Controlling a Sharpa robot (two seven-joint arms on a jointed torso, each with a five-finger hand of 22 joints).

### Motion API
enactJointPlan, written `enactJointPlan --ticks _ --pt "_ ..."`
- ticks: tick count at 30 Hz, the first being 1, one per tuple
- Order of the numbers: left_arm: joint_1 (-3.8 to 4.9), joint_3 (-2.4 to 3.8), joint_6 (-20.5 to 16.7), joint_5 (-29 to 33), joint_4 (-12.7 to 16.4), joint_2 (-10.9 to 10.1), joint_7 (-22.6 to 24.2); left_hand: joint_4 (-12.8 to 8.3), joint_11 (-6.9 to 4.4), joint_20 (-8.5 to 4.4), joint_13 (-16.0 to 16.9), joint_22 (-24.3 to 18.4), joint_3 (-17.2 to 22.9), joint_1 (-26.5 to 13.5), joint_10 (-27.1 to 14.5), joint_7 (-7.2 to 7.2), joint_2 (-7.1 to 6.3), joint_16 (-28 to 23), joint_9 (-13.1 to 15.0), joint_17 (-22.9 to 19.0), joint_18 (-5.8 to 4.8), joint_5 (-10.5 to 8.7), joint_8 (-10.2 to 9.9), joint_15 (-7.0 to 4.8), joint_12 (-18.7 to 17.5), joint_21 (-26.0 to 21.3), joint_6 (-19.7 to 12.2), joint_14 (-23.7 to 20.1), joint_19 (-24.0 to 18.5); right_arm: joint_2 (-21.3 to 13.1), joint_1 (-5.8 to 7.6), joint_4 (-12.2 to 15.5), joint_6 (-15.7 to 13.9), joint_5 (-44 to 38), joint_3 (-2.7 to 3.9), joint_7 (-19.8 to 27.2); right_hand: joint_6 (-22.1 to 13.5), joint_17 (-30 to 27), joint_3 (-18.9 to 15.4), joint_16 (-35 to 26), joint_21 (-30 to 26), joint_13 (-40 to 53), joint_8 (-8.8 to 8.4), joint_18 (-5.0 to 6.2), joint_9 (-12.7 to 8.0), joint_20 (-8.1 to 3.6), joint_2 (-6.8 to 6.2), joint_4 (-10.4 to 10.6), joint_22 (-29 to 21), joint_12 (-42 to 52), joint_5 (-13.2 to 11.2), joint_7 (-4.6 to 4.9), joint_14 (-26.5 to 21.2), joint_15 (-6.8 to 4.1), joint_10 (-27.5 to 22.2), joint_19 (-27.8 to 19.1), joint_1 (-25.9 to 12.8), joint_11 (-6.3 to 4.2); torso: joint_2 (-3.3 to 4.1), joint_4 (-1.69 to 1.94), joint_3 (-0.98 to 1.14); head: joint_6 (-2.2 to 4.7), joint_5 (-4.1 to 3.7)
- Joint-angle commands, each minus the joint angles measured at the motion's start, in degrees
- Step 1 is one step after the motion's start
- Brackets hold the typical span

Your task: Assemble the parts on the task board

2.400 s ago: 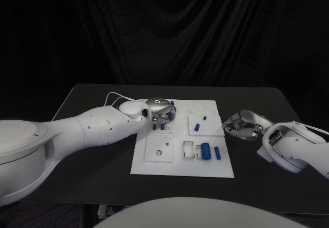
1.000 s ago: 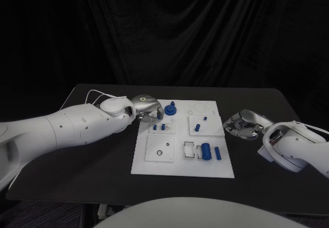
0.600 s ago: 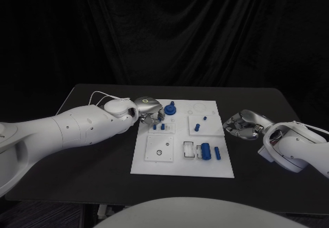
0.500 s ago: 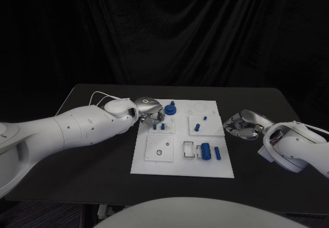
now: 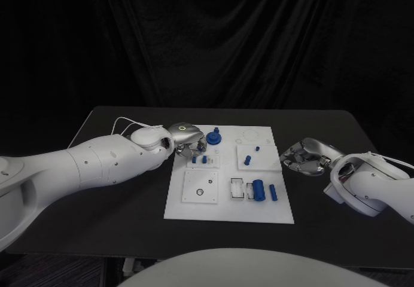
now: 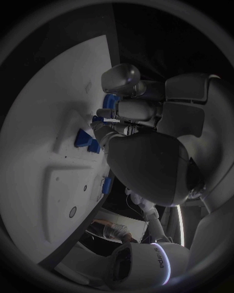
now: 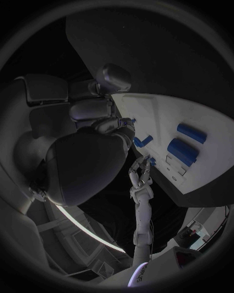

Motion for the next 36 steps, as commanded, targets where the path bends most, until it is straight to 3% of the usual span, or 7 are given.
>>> enactJointPlan --ticks 1,17,25,36 --pt "0.02 0.11 -2.6 0.1 0.6 -0.2 0.0 -0.3 -1.41 -0.05 0.2 7.6 0.0 0.3 1.9 -0.03 0.19 0.0 0.0 0.2 -0.50 0.47 -0.2 0.04 0.1 0.3 0.2 -0.2 -0.2 0.0 -0.07 0.0 0.3 -0.1 0.03 -0.4 0.2 3.7 0.4 -0.1 -0.2 -0.1 0.05 0.93 -0.1 0.04 -0.13 -0.1 7.3 -0.1 0.3 0.20 -0.1 0.04 -0.3 -0.4 -0.6 0.21 -0.07 0.06 -0.02 -0.01 0.08" --pt "0.25 0.12 -4.6 0.1 5.9 -3.6 -0.3 -0.5 -1.37 -0.05 0.4 7.8 -0.2 0.1 2.2 0.05 -0.01 0.3 0.0 0.7 -0.65 0.51 0.0 0.02 0.3 1.1 0.7 0.1 0.2 0.1 -0.07 -0.2 0.6 -0.1 0.03 -0.7 0.2 3.7 0.4 -0.1 -0.2 -0.1 0.05 0.93 -0.1 0.04 -0.13 -0.1 7.3 -0.1 0.3 0.20 -0.1 0.04 -0.3 -0.4 -0.6 0.21 -0.24 0.35 0.05 -0.01 -0.16" --pt "0.35 0.12 -3.4 0.1 4.6 -2.7 -0.8 0.0 -1.32 0.01 0.3 7.8 -0.3 -0.4 1.7 0.03 0.29 0.1 -0.2 0.2 -0.61 -1.16 -0.4 0.10 -0.2 0.9 0.4 0.1 0.2 0.1 -0.07 -0.1 0.6 -0.1 0.03 -0.7 0.2 3.7 0.4 -0.1 -0.2 -0.1 0.05 0.93 -0.1 0.04 -0.13 -0.1 7.3 -0.1 0.3 0.20 -0.1 0.04 -0.3 -0.4 -0.6 0.21 -0.25 0.34 0.13 -0.01 -0.31" --pt "0.27 0.11 -1.3 0.1 0.7 0.3 -0.9 1.0 -1.34 0.14 -0.1 7.6 -0.9 -1.1 1.3 -0.13 0.97 -0.2 -0.3 -0.5 -0.50 -5.26 -0.8 0.11 -1.3 0.1 0.1 -0.3 -0.1 0.3 -0.07 -0.1 0.7 -0.1 0.03 -0.7 0.3 3.7 0.6 -0.2 -0.3 -0.1 0.10 0.95 -0.1 0.03 -0.17 -0.2 7.3 -0.1 0.2 0.20 -0.1 0.03 -0.3 -0.4 -0.6 0.21 0.09 -0.03 -0.04 -0.01 0.20"
